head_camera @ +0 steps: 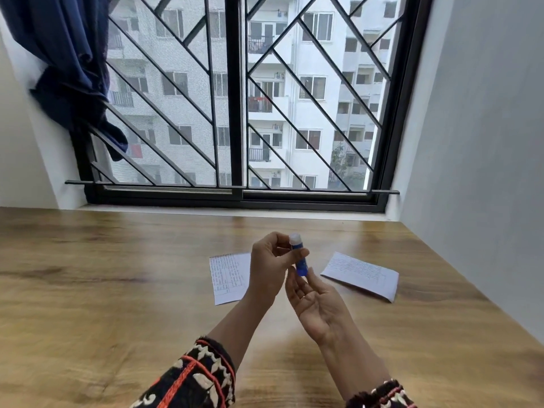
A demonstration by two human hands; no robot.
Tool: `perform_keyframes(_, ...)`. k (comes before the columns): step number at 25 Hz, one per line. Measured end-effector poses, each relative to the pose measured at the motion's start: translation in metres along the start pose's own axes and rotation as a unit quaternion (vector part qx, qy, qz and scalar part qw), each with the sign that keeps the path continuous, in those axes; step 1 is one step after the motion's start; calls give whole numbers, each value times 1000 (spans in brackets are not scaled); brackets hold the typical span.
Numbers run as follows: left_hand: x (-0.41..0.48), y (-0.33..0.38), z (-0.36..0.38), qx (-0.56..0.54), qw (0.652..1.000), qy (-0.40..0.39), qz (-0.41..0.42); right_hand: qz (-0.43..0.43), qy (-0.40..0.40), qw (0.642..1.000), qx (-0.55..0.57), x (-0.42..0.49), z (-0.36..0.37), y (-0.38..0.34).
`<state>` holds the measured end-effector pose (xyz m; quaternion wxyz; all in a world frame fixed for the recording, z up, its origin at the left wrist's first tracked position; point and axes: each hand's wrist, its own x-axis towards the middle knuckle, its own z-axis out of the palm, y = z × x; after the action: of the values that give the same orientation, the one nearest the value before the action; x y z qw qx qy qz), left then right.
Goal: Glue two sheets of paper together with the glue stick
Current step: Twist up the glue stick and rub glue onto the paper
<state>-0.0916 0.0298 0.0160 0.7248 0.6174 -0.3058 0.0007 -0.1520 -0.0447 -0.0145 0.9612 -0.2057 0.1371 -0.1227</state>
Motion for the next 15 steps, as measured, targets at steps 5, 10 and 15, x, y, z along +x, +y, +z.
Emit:
perform_keyframes(5,-2,2,0,-5,999,-32,-5,5,36,999,-28,2,-1,1)
perform_keyframes(10,-4,3,4,0,998,-55,-1,18,62,994,-91,3,-3,0)
perform_keyframes(15,-1,1,2,8,1000,3,9,-12,-20,1000,-14,-3,-3,-7)
